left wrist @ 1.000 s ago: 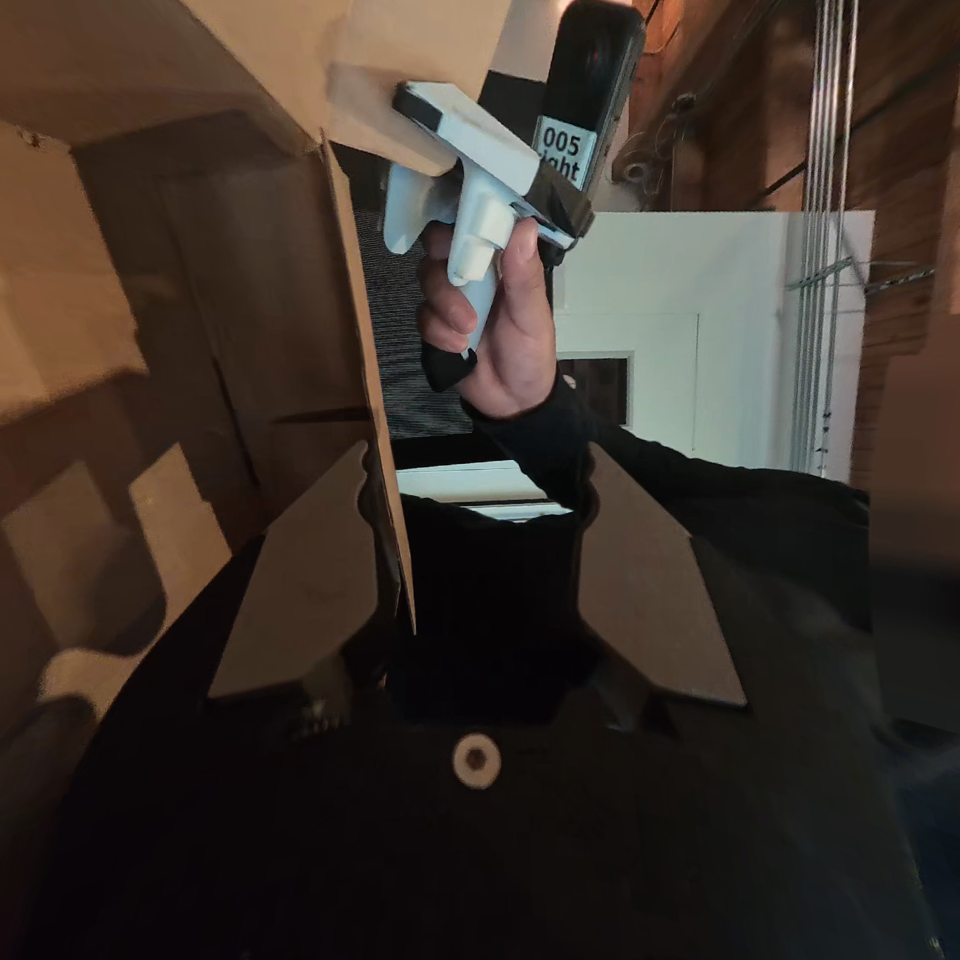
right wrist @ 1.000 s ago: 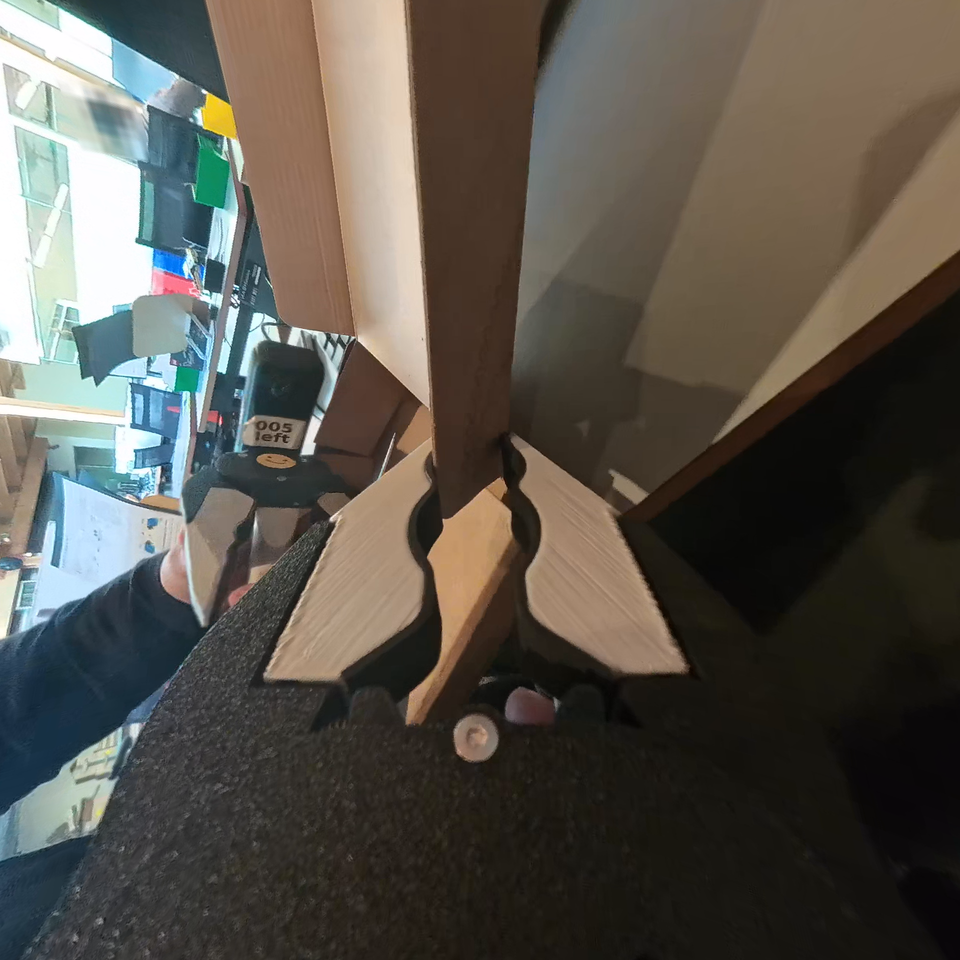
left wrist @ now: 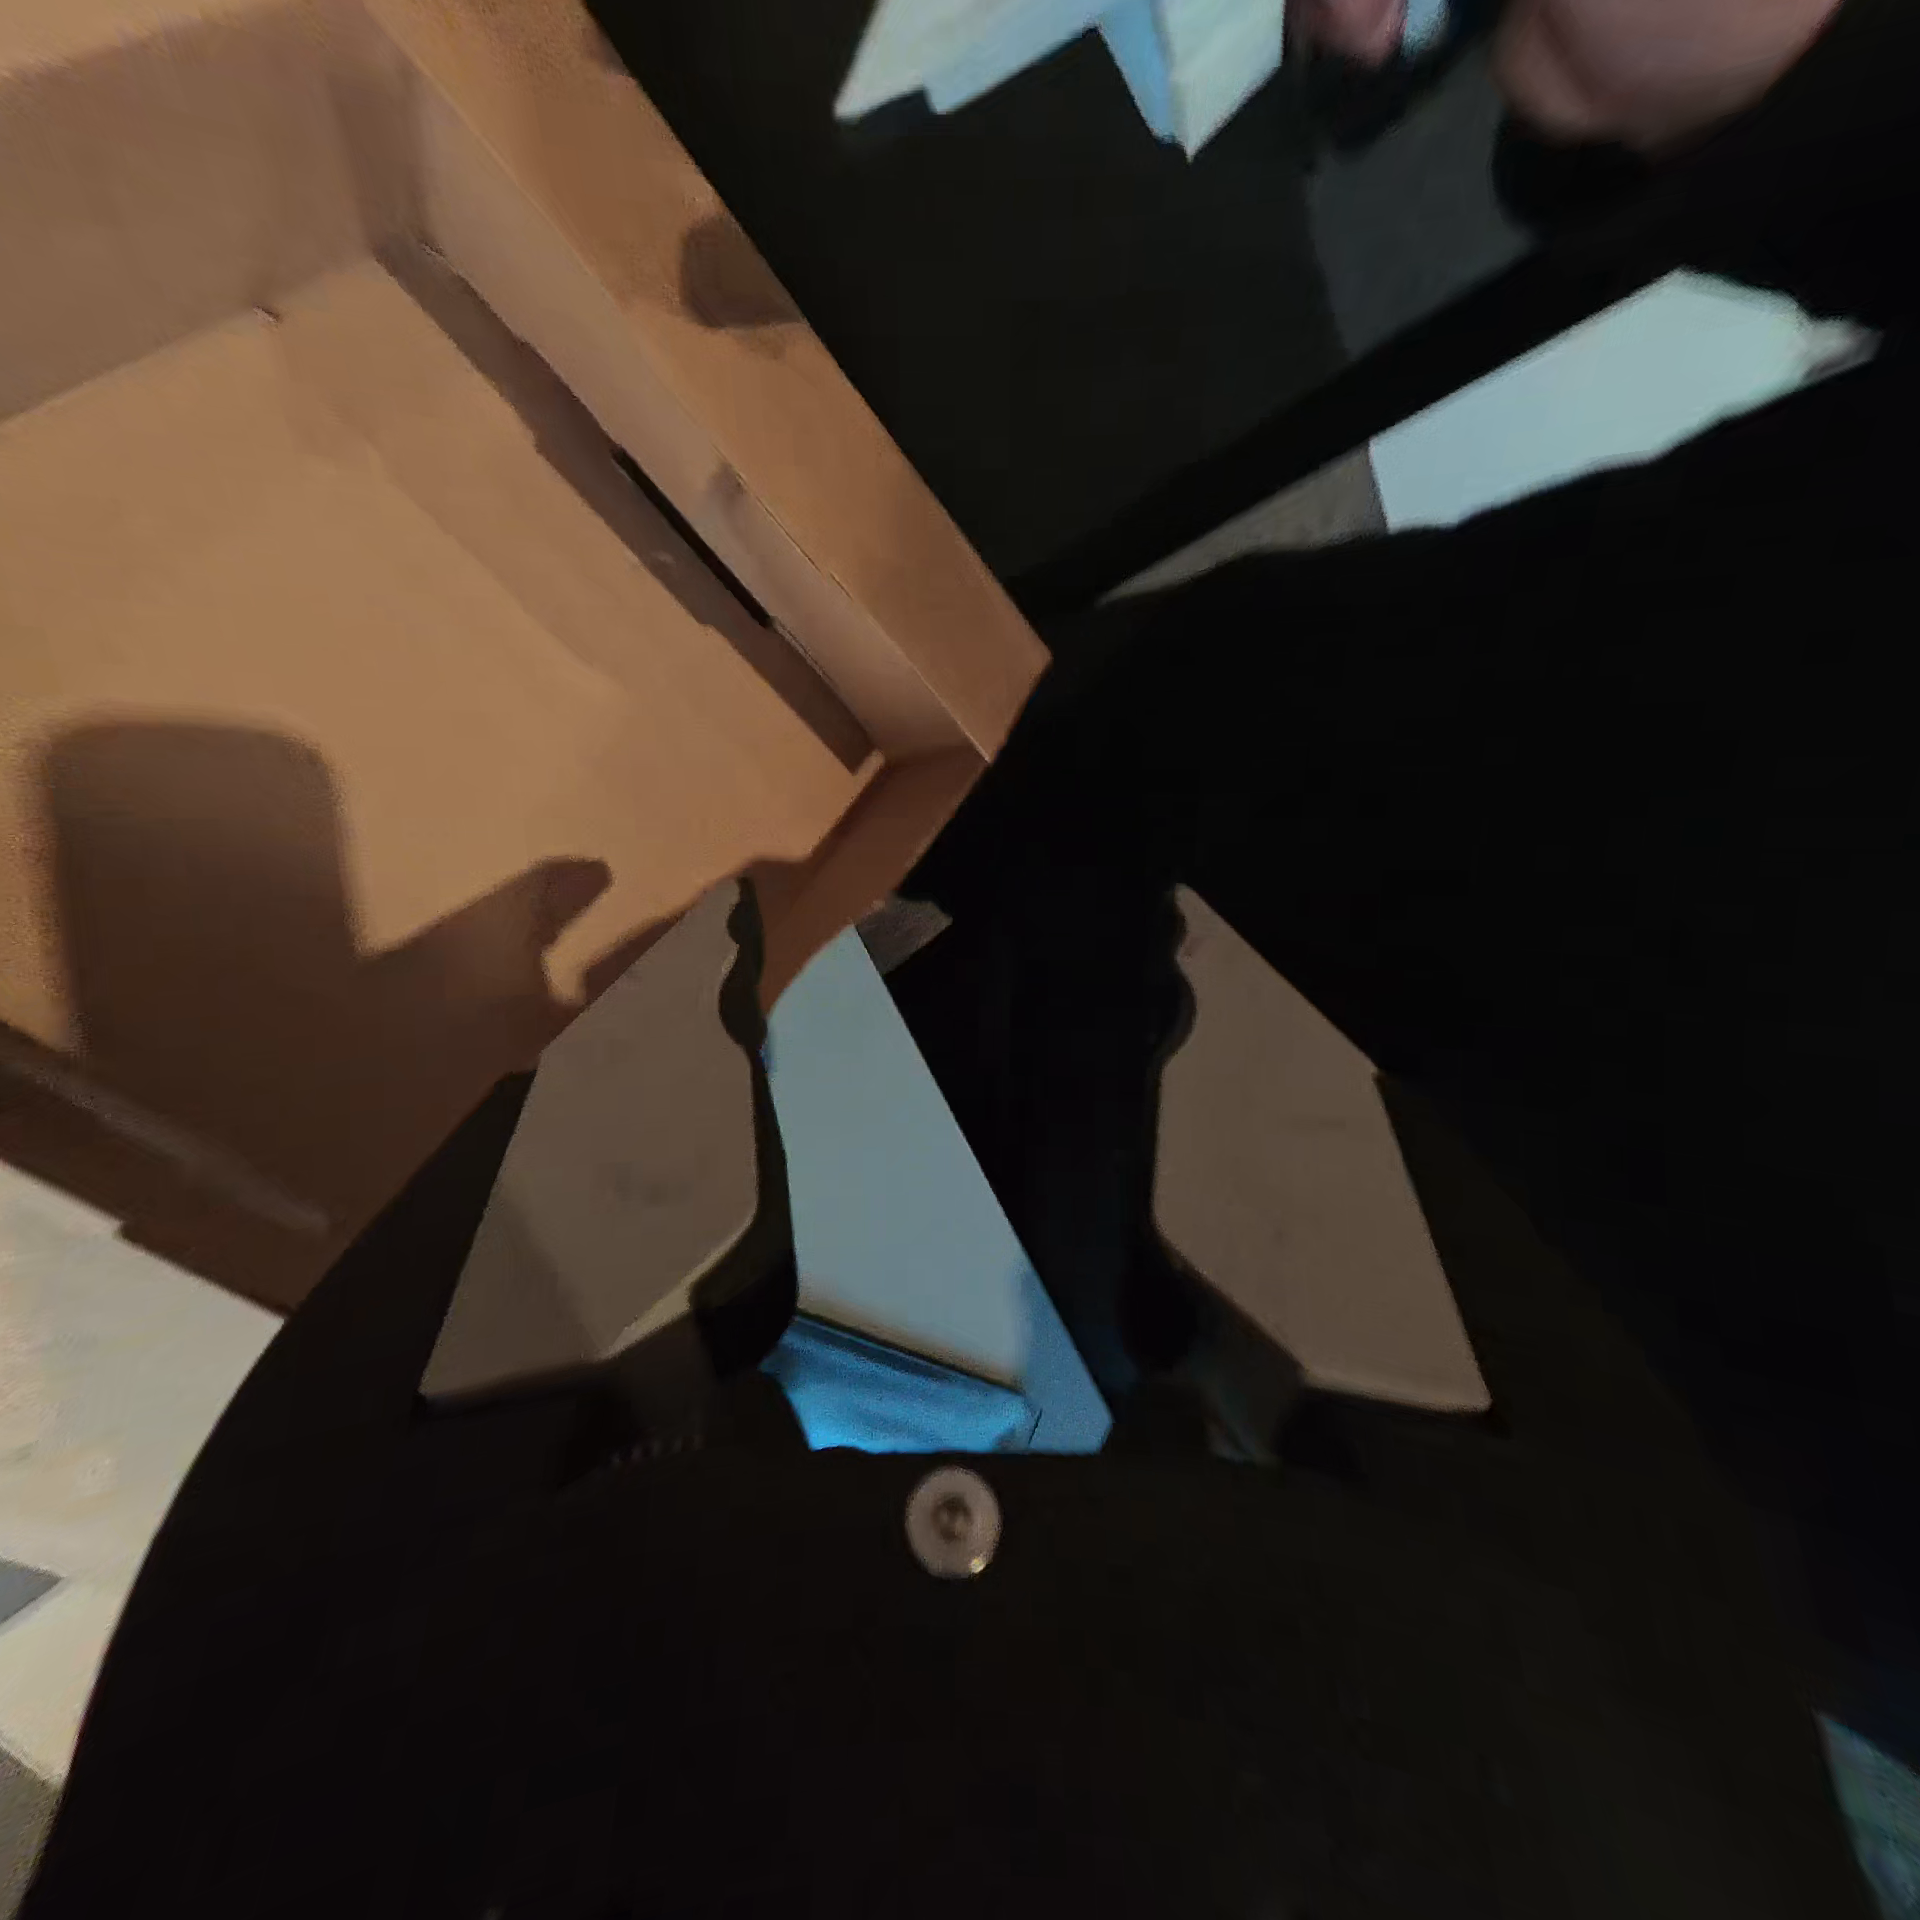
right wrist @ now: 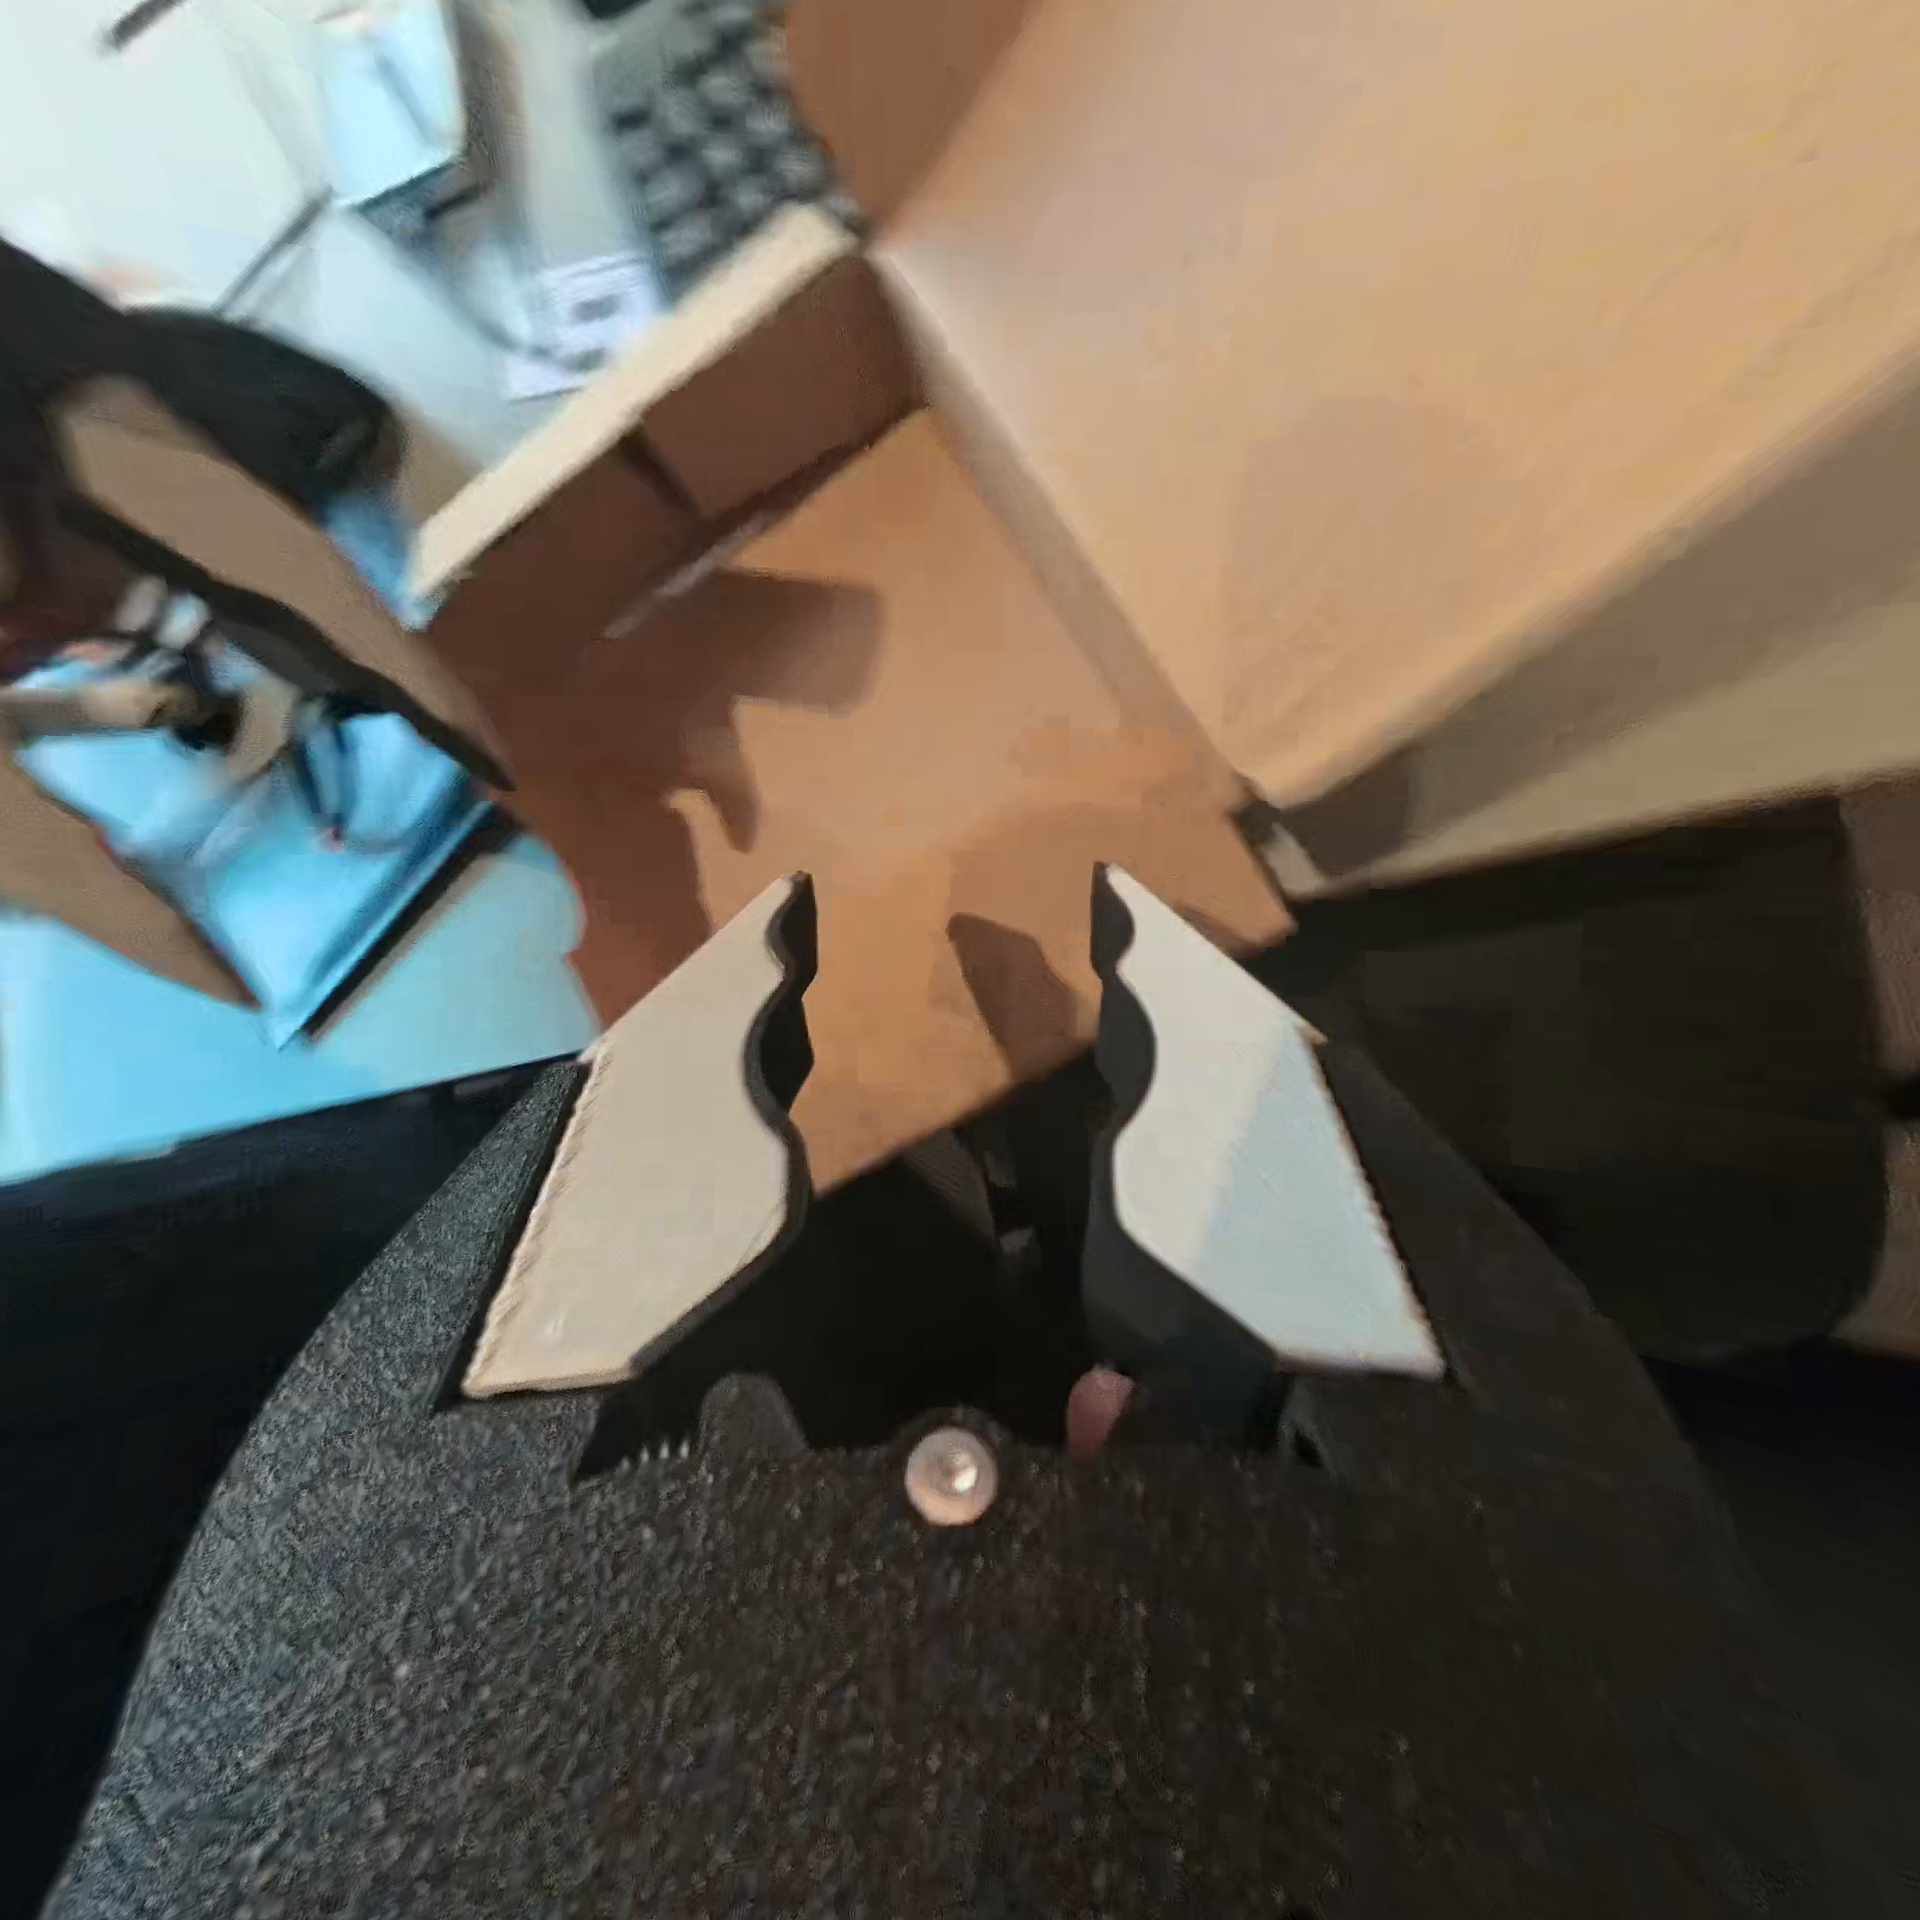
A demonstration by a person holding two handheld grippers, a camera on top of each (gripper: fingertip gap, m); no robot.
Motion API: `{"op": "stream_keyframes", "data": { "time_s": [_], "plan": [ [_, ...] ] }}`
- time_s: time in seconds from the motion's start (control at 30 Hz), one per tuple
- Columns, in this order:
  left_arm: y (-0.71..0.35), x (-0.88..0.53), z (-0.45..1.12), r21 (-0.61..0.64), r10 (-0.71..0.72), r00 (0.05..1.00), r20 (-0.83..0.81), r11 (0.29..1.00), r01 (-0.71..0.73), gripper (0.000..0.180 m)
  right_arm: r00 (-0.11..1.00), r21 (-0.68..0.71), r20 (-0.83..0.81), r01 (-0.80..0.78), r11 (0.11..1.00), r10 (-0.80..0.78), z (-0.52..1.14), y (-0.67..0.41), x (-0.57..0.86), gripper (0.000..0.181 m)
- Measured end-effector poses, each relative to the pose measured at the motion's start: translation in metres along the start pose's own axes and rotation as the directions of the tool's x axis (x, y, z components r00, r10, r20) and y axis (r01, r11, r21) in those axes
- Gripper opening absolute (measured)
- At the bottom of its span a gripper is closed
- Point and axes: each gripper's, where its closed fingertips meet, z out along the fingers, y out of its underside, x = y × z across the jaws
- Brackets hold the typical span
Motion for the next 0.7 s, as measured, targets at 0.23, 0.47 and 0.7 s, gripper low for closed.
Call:
{"op": "stream_keyframes", "data": {
  "time_s": [0.23,0.47,0.7],
  "plan": [
    [0.046,-0.010,0.040,-0.191,0.168,0.982,0.087,0.970,-0.149,0.056,0.902,-0.215,0.307,0.375,0.902,-0.303,0.055,0.001,-0.063,0.039],
    [0.066,-0.032,0.044,-0.305,0.277,0.934,0.226,0.931,-0.202,0.000,0.879,-0.470,0.270,0.476,0.744,-0.392,0.052,0.055,-0.013,0.007],
    [0.077,-0.044,0.038,-0.215,0.112,0.955,0.274,0.975,-0.052,0.000,0.929,-0.473,0.213,0.369,0.800,-0.302,0.036,0.085,0.024,0.003]
  ]
}}
